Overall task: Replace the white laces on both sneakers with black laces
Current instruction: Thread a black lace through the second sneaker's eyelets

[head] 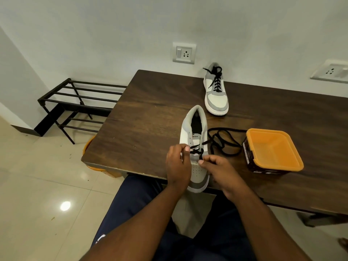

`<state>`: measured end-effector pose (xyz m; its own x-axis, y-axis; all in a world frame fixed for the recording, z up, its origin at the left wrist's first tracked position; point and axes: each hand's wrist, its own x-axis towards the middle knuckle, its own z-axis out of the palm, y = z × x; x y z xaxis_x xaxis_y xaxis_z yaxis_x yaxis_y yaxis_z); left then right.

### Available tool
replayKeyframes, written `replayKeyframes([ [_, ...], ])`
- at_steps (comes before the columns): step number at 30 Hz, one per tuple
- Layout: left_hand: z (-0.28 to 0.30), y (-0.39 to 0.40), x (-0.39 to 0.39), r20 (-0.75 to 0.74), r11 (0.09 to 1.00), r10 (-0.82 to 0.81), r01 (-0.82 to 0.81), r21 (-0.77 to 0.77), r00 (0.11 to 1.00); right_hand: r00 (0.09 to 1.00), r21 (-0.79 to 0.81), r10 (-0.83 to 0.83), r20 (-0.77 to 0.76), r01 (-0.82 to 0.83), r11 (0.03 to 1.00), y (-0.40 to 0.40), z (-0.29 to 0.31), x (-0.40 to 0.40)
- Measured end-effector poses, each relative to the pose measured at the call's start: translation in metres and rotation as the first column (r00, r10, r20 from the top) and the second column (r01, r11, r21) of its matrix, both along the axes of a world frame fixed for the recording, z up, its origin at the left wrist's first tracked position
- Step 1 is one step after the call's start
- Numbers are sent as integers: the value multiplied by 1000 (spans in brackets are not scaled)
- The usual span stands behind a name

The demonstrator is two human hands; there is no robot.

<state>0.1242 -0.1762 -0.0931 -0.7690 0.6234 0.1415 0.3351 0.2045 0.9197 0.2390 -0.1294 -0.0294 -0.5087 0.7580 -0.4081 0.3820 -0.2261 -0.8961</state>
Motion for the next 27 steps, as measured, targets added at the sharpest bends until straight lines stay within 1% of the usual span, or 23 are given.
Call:
replayKeyframes([
  [1,7,-4,0,206,998,-17,4,64,978,996,-95,8,-94,-17,995,-1,9,0],
  [2,15,-8,1,427,994,-35,-11,105,904,981,-200,5,-196,-45,979,-1,16,0],
  [3,24,-13,1,622,992,-74,-9,130,779,956,-290,-3,-293,-86,953,0,21,1],
  [4,32,-18,1,751,988,-136,33,150,646,931,-343,-3,-365,-132,930,3,26,0],
  [5,39,-21,0,813,979,-203,111,170,546,911,-362,5,-412,-169,917,5,30,0],
  [6,42,-25,0,834,961,-266,199,192,483,898,-364,16,-440,-194,911,7,34,-1],
  [7,44,-26,-1,833,938,-322,271,216,450,889,-357,21,-458,-205,911,10,38,-2],
  [8,45,-27,-2,821,920,-360,315,234,443,883,-350,18,-470,-205,914,13,41,-4],
  [9,45,-27,-2,804,912,-379,330,243,458,881,-347,12,-473,-198,917,16,44,-6],
  [11,42,-24,-4,755,915,-390,310,256,527,890,-337,24,-455,-197,921,21,49,-8],
  [13,41,-22,-5,702,917,-395,302,261,593,888,-327,67,-455,-236,915,23,53,-9],
  [16,41,-18,-2,602,906,-414,369,206,683,858,-334,131,-496,-328,884,19,60,-7],
  [17,43,-17,0,578,913,-401,362,189,711,850,-327,154,-504,-353,877,19,61,-7],
  [19,48,-17,5,551,939,-341,296,173,762,846,-311,176,-502,-367,877,21,61,-7],
  [20,51,-18,5,549,945,-326,264,191,769,846,-310,158,-510,-352,883,24,60,-7],
  [21,54,-20,3,560,946,-324,245,214,762,848,-319,104,-519,-306,897,29,58,-7],
  [22,57,-21,0,575,944,-327,231,235,750,857,-327,20,-515,-218,919,33,57,-7],
  [23,58,-23,-4,596,944,-324,210,254,734,875,-289,-68,-478,-84,953,38,56,-7],
  [24,57,-24,-8,621,950,-303,178,256,722,902,-174,-138,-409,72,982,41,53,-7],
  [25,56,-23,-13,649,960,-264,133,244,714,934,33,-192,-303,212,977,44,51,-5],
  [26,55,-23,-15,664,973,-210,87,213,718,951,283,-247,-187,293,914,45,47,-2],
  [27,55,-22,-17,658,982,-167,61,181,735,961,490,-247,-122,275,827,45,43,-1],
])
